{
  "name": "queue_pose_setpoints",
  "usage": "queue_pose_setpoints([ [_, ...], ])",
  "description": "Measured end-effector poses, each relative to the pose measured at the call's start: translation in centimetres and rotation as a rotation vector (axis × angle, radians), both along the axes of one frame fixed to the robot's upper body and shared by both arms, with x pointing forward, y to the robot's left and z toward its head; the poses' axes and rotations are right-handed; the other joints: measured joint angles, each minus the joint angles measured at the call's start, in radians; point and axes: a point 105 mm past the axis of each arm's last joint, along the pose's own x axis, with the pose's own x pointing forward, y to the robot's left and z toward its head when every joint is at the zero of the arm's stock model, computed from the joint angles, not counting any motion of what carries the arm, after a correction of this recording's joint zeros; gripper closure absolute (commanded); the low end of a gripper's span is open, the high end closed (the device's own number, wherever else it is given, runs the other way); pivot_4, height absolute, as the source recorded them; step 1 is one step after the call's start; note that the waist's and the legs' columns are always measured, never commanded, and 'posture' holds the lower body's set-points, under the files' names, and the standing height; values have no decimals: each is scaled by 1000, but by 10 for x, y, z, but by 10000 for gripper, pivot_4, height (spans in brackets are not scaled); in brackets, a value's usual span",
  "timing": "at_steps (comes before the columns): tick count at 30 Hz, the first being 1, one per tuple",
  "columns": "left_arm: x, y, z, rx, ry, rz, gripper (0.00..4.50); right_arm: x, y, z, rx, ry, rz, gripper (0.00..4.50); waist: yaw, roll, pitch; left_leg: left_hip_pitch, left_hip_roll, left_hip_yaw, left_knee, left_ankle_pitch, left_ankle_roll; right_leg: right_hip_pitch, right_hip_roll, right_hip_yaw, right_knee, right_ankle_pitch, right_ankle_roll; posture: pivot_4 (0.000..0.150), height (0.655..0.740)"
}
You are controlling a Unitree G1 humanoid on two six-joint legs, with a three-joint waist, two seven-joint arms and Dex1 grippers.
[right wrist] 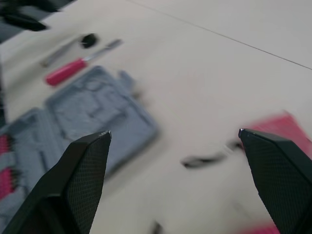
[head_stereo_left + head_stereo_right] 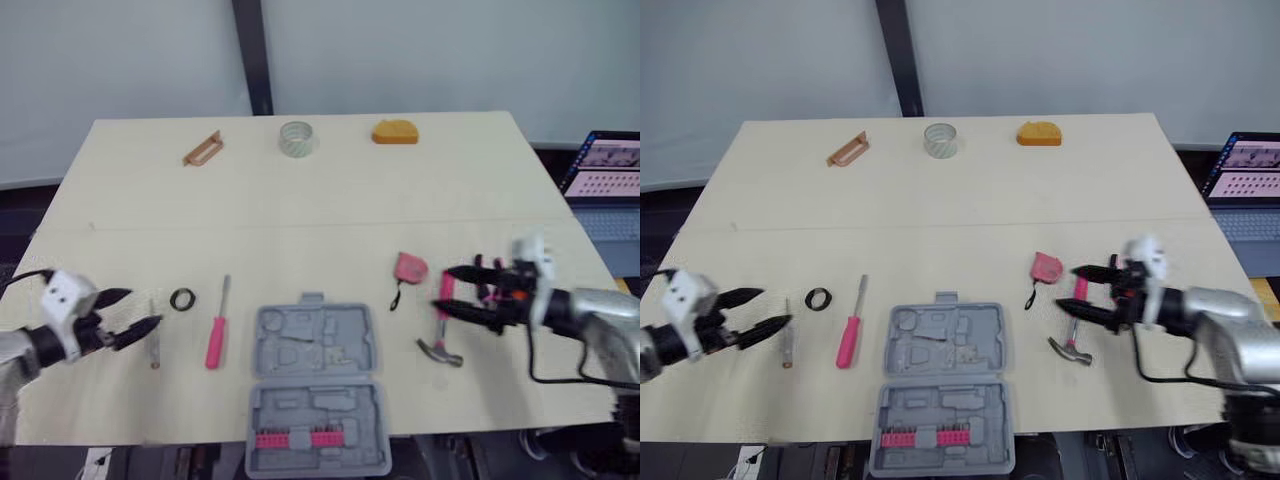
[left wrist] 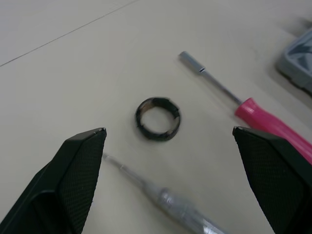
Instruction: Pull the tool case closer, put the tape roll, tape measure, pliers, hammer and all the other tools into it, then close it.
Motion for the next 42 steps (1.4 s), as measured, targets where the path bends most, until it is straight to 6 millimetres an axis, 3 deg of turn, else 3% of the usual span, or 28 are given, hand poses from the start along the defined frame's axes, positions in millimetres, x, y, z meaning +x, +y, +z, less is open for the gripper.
queue_pose_setpoints([
  [4, 13, -16, -8, 50, 23, -83, 295, -2, 51, 6, 5, -34, 156, 737, -1, 0, 0, -1, 0, 0, 1, 0, 0, -1, 0, 0, 1, 0, 0, 1500, 7400],
  [7, 23, -20, -11, 74, 20, -108, 8215, -4, 83, 11, -15, -72, 252, 0, -2, 0, 0, -1, 0, 0, 1, 0, 0, -1, 0, 0, 2, 0, 0, 1500, 7400],
  [10, 27, -22, -16, 86, 23, -122, 22772, -7, 107, 12, -43, -104, 321, 0, -4, 0, 0, -1, 0, 0, 1, 0, 0, -2, 0, -1, 2, 0, 0, 1500, 7400],
  [17, 28, -18, -26, 104, 48, -116, 22772, -6, 142, 15, -62, -143, 355, 0, -7, -1, 0, -1, 0, 0, 2, 0, 0, -3, 0, -1, 4, 0, 0, 1500, 7400],
  [25, 28, -20, -42, 122, 82, -123, 22772, -5, 158, 14, -58, -159, 344, 0, -10, -2, -1, -1, 0, 0, 1, 0, 0, -4, 0, -1, 5, 0, 0, 1500, 7400],
  [42, 39, -24, -39, 157, 77, -144, 22772, -4, 157, 6, -63, -128, 312, 0, -28, -2, -1, -1, 0, 0, 0, 0, 0, -6, 0, -1, 6, 0, 0, 1500, 7400],
])
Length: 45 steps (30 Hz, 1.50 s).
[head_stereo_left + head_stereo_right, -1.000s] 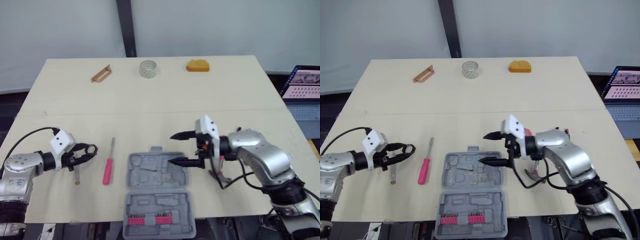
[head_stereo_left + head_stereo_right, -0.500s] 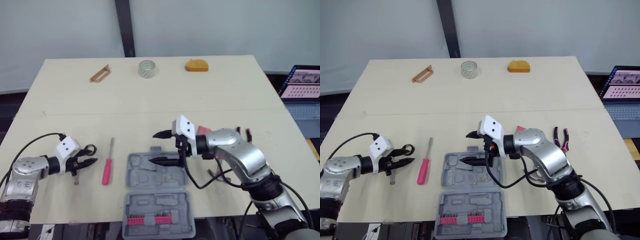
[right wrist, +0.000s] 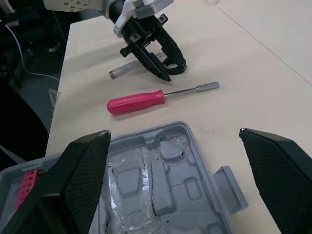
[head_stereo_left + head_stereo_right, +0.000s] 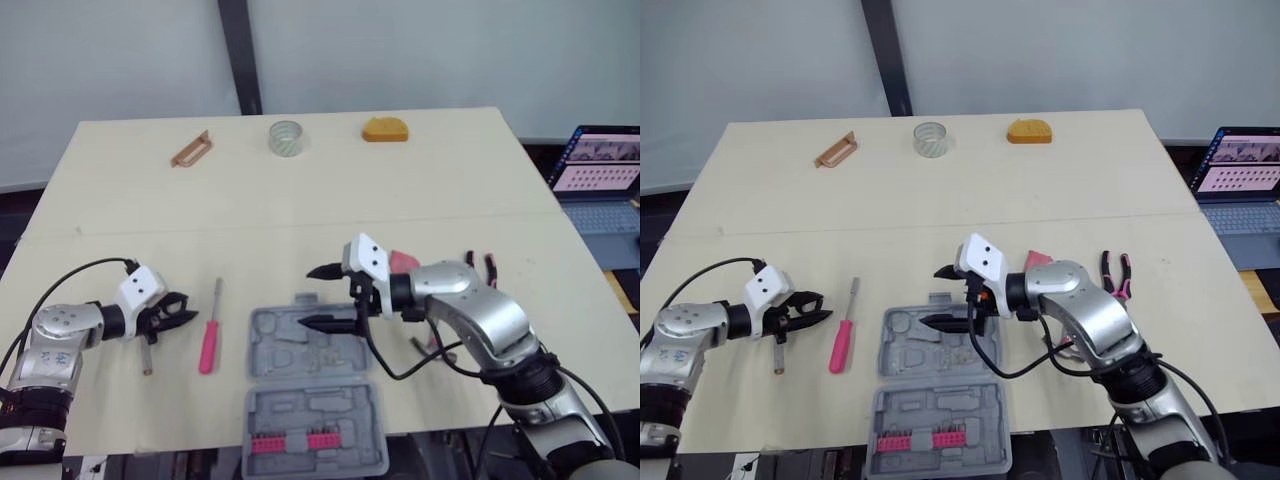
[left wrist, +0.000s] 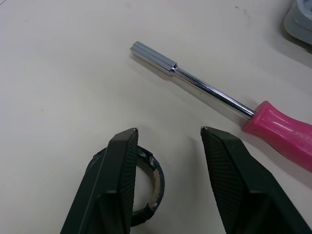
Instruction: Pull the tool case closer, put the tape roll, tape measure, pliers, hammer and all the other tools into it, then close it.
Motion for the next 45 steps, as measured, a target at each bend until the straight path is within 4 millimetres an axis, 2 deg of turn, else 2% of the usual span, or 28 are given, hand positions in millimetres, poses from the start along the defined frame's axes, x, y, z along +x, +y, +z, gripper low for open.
queue_pose_setpoints([
  [10, -10, 10, 7, -24, 9, 26, 22772, -3, 0, -2, 2, 12, 1, 0, 0, 0, 0, 0, 0, 0, 0, 0, 0, -1, 0, 0, 0, 0, 0, 1500, 7400],
  [15, -16, 15, 3, -14, 31, 45, 22772, -3, 0, -2, 4, 12, 2, 0, 0, 0, 0, -1, 0, 0, 0, 0, 0, -1, 0, 0, 0, 0, 0, 1500, 7400],
  [45, -9, 14, -6, 16, 27, 55, 22772, -3, 0, -2, 6, 12, 2, 0, 0, 0, 0, -1, 0, 0, 0, 0, 0, -1, 0, 0, 0, 0, 0, 1500, 7400],
])
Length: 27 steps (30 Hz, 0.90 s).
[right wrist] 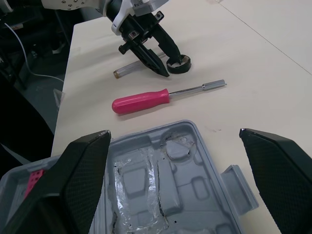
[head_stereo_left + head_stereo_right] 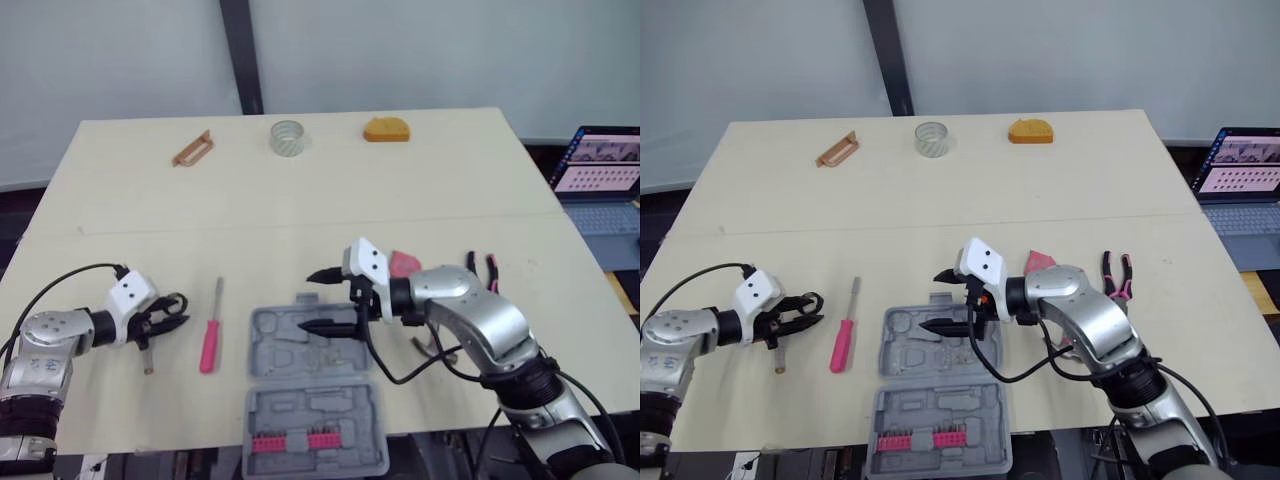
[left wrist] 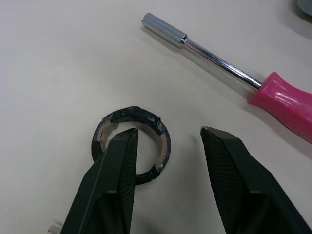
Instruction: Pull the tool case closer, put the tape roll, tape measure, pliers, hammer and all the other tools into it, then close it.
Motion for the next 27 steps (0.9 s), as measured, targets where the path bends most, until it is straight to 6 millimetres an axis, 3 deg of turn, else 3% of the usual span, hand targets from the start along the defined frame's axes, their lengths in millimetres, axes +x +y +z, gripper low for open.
queue_pose_setpoints([
  [12, 1, -1, 0, 6, -4, -10, 22772, 0, 0, 0, 2, 1, 1, 0, 0, 0, 0, 0, 0, 0, 0, 0, 0, 0, 0, 0, 0, 0, 0, 1500, 7400],
  [15, 1, -1, 0, 6, -4, -10, 31466, 0, 0, 0, 2, 2, 2, 0, 0, 0, 0, 0, 0, 0, 0, 0, 0, 0, 0, 0, 0, 0, 0, 1500, 7400],
  [18, 1, -2, 0, 6, -5, -11, 44431, 0, 0, 0, 3, 2, 2, 0, 0, 0, 0, 0, 0, 0, 0, 0, 0, 0, 0, 0, 0, 0, 0, 1500, 7400],
  [27, 2, -3, 1, 3, -9, -12, 44431, -1, 1, 1, 10, 8, 6, 0, 0, 0, 0, 0, 0, 0, 0, 0, 0, 0, 0, 0, 0, 0, 0, 1500, 7400],
])
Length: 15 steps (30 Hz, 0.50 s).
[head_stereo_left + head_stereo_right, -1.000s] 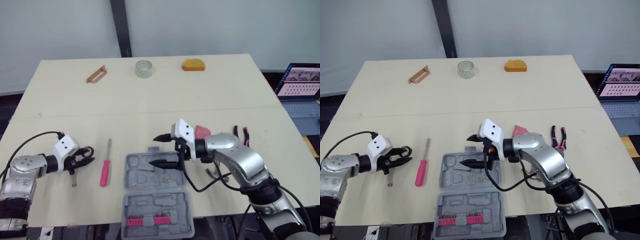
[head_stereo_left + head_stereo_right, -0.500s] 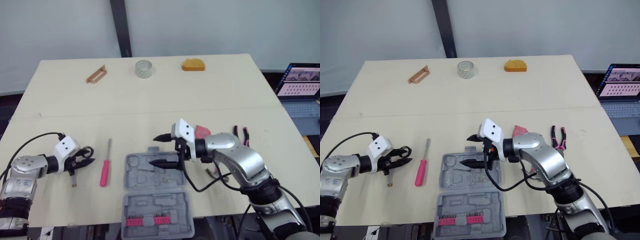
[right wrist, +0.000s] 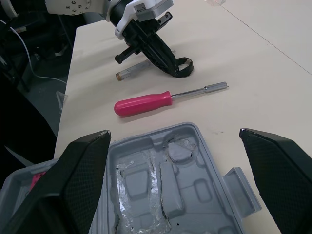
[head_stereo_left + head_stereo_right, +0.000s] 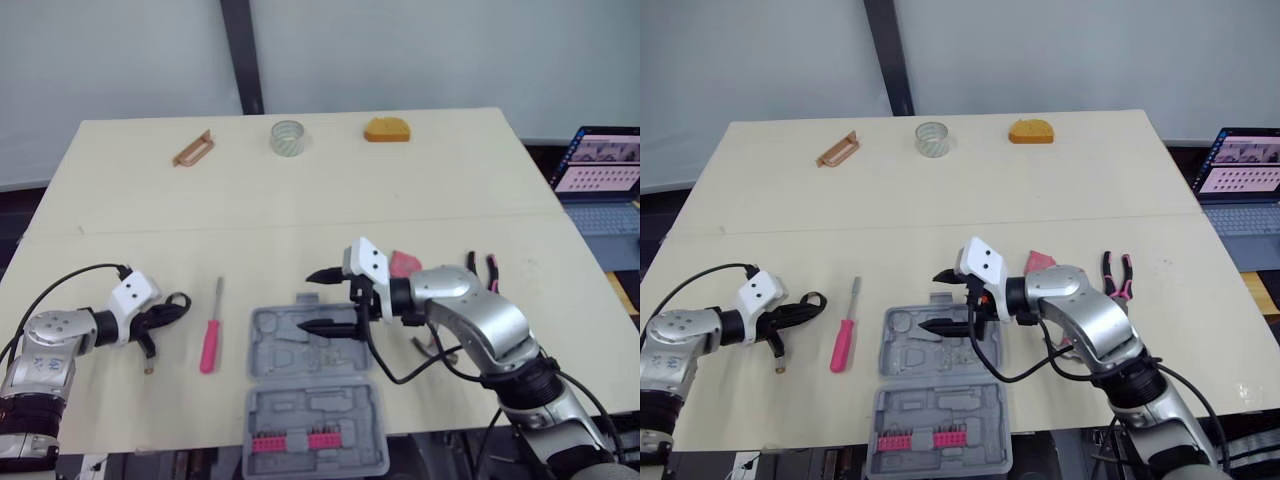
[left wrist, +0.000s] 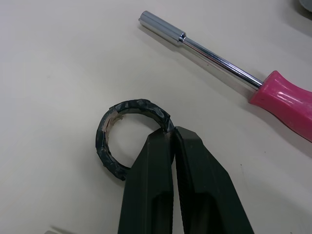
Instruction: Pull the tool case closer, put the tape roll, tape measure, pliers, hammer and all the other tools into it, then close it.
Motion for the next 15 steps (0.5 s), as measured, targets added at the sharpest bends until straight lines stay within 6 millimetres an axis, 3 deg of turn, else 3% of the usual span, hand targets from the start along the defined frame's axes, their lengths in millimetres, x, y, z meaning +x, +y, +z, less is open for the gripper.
queue_pose_setpoints([
  [7, -3, -8, 3, -36, 25, -37, 44431, -7, -6, 12, 31, -20, 16, 0, 2, 0, 0, -1, 0, 0, 0, 0, 0, 0, 0, 0, 0, 0, 0, 1500, 7400],
  [12, -5, -35, 34, -96, 24, -155, 44431, -11, -28, 33, 30, -86, 14, 0, 3, -1, 0, -1, 0, 0, 0, 0, 0, 0, 0, 0, 0, 0, 0, 1500, 7400],
  [15, -9, -60, 51, -131, 31, -252, 44431, -16, -41, 34, -2, -91, 19, 0, 3, -1, 1, -1, 0, 0, 0, 0, 0, 0, 0, 0, 0, 0, 0, 1500, 7400],
])
